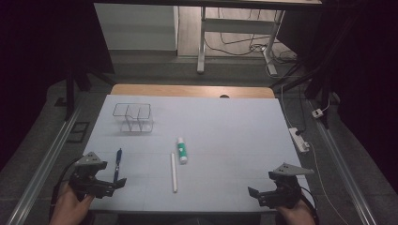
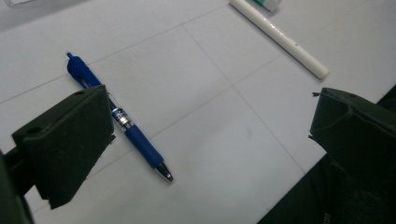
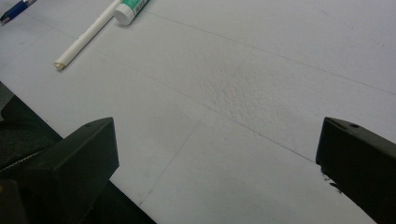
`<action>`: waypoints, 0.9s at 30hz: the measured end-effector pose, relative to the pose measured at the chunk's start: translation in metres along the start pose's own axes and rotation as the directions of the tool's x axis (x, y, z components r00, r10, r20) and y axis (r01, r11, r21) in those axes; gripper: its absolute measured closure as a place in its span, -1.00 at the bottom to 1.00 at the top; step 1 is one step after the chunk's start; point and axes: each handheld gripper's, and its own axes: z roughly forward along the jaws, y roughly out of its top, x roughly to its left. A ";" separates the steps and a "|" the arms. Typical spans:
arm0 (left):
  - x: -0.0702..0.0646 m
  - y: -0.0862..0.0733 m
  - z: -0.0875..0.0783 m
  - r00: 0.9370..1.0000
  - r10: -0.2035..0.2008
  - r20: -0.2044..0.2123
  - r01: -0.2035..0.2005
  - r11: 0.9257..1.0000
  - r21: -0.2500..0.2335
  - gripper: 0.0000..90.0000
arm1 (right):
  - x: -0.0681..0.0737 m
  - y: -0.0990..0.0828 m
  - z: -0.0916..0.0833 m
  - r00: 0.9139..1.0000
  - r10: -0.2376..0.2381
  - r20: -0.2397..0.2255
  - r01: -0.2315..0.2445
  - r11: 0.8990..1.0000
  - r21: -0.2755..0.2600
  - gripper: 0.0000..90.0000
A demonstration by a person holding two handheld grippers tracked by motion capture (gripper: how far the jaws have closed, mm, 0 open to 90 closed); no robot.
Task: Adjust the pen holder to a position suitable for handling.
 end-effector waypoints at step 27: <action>0.037 0.038 0.028 1.000 0.003 -0.028 -0.005 0.999 -0.048 -1.00 | 0.001 0.001 0.002 1.000 -0.008 -0.002 0.008 1.000 0.020 -1.00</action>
